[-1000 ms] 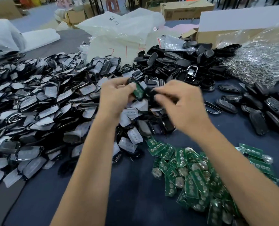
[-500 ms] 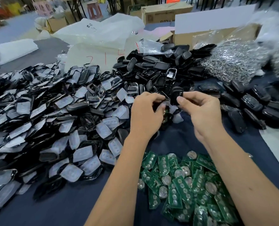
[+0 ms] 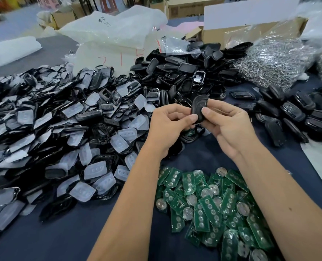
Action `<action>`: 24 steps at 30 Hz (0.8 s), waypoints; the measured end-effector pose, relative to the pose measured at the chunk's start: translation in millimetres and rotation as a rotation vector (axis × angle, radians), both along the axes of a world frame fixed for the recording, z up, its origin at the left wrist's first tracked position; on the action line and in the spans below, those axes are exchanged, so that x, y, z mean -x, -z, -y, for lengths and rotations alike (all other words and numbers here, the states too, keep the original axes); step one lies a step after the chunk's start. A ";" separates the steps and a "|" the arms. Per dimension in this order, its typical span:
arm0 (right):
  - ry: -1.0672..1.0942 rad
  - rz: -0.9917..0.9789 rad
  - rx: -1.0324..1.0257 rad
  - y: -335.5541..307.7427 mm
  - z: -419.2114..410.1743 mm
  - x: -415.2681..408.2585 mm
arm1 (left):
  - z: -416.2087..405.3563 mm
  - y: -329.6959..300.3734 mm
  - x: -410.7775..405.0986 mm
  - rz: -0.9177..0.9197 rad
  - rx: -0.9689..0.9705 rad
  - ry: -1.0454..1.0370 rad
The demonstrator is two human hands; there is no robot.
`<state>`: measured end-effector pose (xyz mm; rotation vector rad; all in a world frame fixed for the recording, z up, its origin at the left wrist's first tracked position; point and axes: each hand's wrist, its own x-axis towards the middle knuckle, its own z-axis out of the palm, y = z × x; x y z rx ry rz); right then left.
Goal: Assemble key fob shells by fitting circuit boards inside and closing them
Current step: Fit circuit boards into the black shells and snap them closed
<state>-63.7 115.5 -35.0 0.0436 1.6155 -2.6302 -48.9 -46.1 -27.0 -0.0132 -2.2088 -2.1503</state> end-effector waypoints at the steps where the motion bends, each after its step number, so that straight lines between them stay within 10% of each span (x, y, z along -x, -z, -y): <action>1: -0.014 0.009 0.025 -0.3 -0.2 -0.3 | 0.3 -0.4 -0.5 0.014 -0.016 0.013; 24: -0.120 0.028 0.189 -3.4 -5.1 -3.5 | -3.2 -4.6 2.8 0.134 -0.142 0.101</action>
